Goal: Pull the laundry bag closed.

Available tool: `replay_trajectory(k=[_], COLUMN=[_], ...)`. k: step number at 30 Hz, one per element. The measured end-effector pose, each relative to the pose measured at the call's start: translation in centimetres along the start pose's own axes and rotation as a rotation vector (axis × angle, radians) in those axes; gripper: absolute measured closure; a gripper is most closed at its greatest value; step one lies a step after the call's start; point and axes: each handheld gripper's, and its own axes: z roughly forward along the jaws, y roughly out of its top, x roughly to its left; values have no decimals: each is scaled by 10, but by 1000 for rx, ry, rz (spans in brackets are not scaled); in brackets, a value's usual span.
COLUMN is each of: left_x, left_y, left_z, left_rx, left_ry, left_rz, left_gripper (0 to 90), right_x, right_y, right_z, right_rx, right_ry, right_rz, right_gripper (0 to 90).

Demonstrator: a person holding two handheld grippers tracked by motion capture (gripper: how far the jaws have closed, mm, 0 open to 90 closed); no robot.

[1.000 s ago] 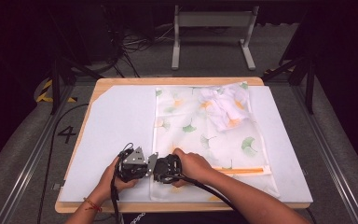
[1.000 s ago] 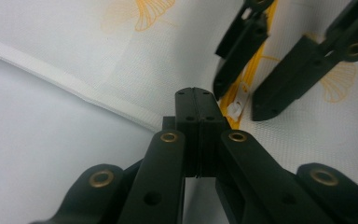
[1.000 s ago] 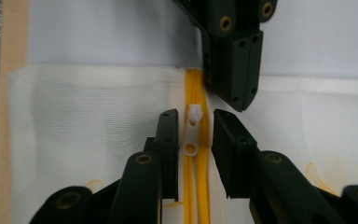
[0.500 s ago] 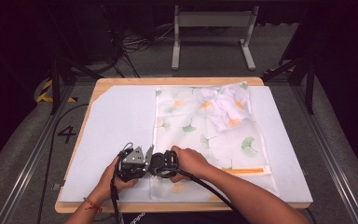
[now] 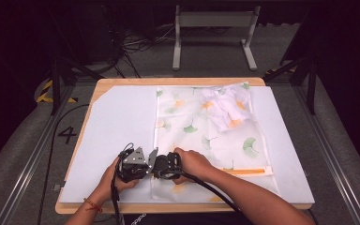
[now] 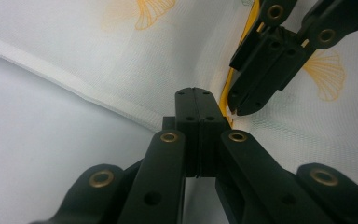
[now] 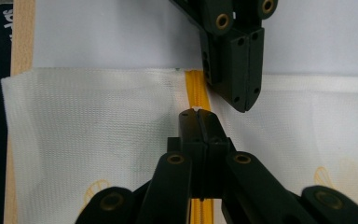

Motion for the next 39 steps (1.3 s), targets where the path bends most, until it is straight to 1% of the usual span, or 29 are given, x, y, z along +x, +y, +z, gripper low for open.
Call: replay_trajectory(k=[1,2,6,7,9,10,12,13,14,15,16,18,20,21,23,24,25,27,28,29,30,31,33,34,35,36,37,38,39], left_x=[0,0,0,0,0,0,0,0,0,0,0,1,1,1,1,1,1,1,1,1,1,1,1,1,1,1,1,1,1], left_y=[0,0,0,0,0,0,0,0,0,0,0,0,0,0,0,0,0,0,0,0,0,0,0,0,0,0,0,0,0], left_z=[0,0,0,0,0,0,0,0,0,0,0,0,0,0,0,0,0,0,0,0,0,0,0,0,0,0,0,0,0], left_rx=[0,0,-1,0,-1,-1,2,3,2,1,2,5,5,4,4,5,6,5,5,4,5,4,3,4,5,4,4,6,6], left_ry=[1,-1,0,0,-5,-4,-5,-5,-4,-5,-5,-5,-5,-5,-6,-6,-6,-7,-7,-7,-8,-7,-6,-6,-5,-6,-5,-6,-7], left_rz=[0,-1,-3,-1,-6,-5,-3,-3,-2,-4,-4,0,0,0,-1,-1,1,-1,-1,-4,-4,-3,-2,-2,-1,0,0,0,-3], left_gripper=[900,900,900,900,900,900,900,900,900,900,900,900,900,900,900,900,900,900,900,900,900,900,900,900,900,900,900,900,900], right_x=[0,-2,0,-1,-1,-2,-3,-3,-4,-5,-5,-5,-5,-5,-7,-7,-7,-9,-8,-8,-7,-6,-4,-3,-2,1,3,5,6], right_y=[-1,-1,-4,-4,-6,-7,-8,-9,-10,-12,-14,-18,-23,-27,-36,-41,-49,-66,-76,-83,-97,-109,-133,-145,-157,-170,-182,-194,-208], right_z=[0,0,-1,-1,-2,-2,-3,-3,-4,-5,-5,-6,-8,-9,-14,-16,-20,-26,-31,-34,-39,-45,-55,-60,-66,-72,-77,-82,-88], right_rx=[-3,-12,-20,-10,-20,-18,-24,-14,-23,-22,-20,-22,-29,-20,-30,-22,-28,-17,-27,-19,-7,-13,3,-10,-1,-16,-16,3,-7], right_ry=[4,-1,-7,3,2,7,10,12,9,16,16,22,10,14,16,18,10,6,-5,-7,-5,-20,-35,-50,-57,-75,-91,-106,-120], right_rz=[7,-9,6,1,13,8,18,13,17,28,25,36,35,39,62,65,80,101,108,120,138,156,191,209,233,252,270,283,308], right_gripper=[899,899,899,899,899,899,899,899,899,899,899,899,899,899,899,899,899,899,899,899,899,899,899,899,899,899,899,899,899])
